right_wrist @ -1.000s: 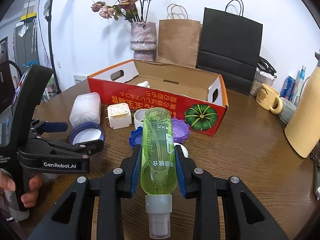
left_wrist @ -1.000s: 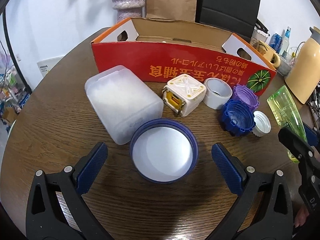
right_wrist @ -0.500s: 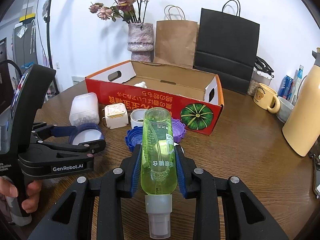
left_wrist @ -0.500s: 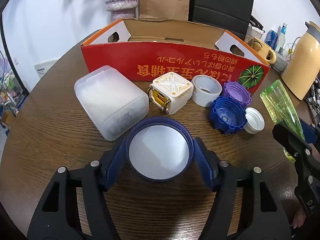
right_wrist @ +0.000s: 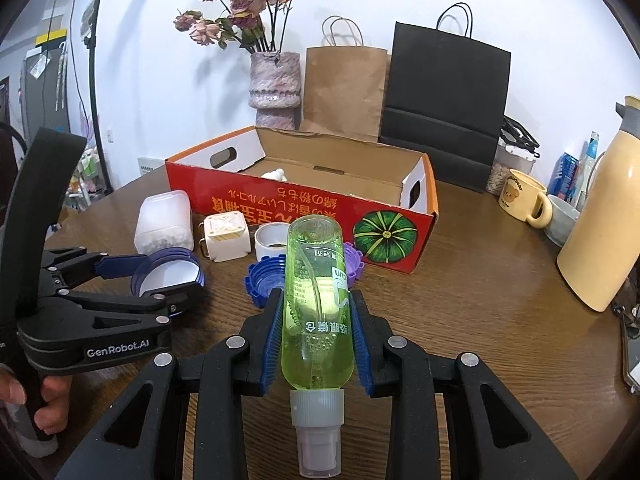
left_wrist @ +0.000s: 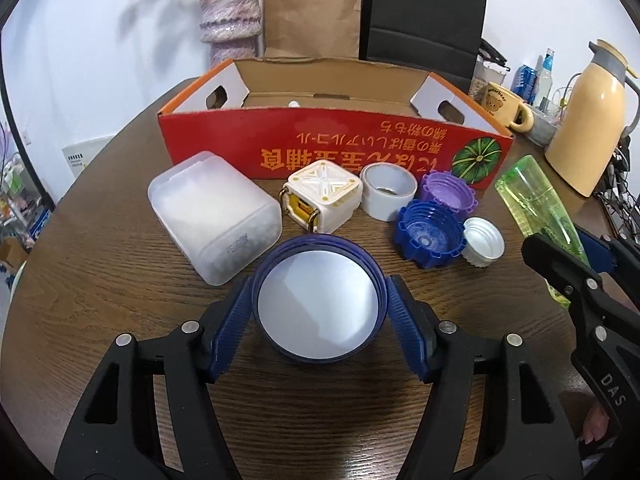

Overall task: Organize rigid objects
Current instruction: 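Lift the lid and the green bottle with both grippers toward the box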

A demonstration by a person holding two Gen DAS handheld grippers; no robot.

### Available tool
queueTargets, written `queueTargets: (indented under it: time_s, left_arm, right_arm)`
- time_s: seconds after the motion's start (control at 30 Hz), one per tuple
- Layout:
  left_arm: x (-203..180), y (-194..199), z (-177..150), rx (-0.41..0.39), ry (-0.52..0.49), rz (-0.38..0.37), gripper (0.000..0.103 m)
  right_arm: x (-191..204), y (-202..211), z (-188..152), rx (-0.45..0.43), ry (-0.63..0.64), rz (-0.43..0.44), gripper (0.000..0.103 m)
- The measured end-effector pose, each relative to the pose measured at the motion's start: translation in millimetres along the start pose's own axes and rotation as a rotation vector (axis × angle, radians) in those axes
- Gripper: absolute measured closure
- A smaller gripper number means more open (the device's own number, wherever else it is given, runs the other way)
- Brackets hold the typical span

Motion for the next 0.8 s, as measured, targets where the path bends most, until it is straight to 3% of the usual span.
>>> queueTargets:
  time_s: [0.4, 0.8]
  left_arm:
    - [-3.3, 22.9, 10.9, -0.079, -0.036, -0.013, 0.040]
    - [5.4, 41.1, 46.7, -0.154, -0.037, -0.012, 0.040]
  right_arm:
    - [0.4, 6.1, 9.2, -0.021, 0.003, -0.022, 0.068]
    - [0.1, 6.8, 34.8, -0.059, -0.001, -0.025, 0.068]
Point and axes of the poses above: each gripper's, at about its wrist camera, not at the fingertips, and y roughly against the way its jaws point, x to its left, z to its top, the point moved 2 cm from there along -y, roughly the way its jaws point, and after that the axes turned 3 degrees about -x, right-handed, at the moved point
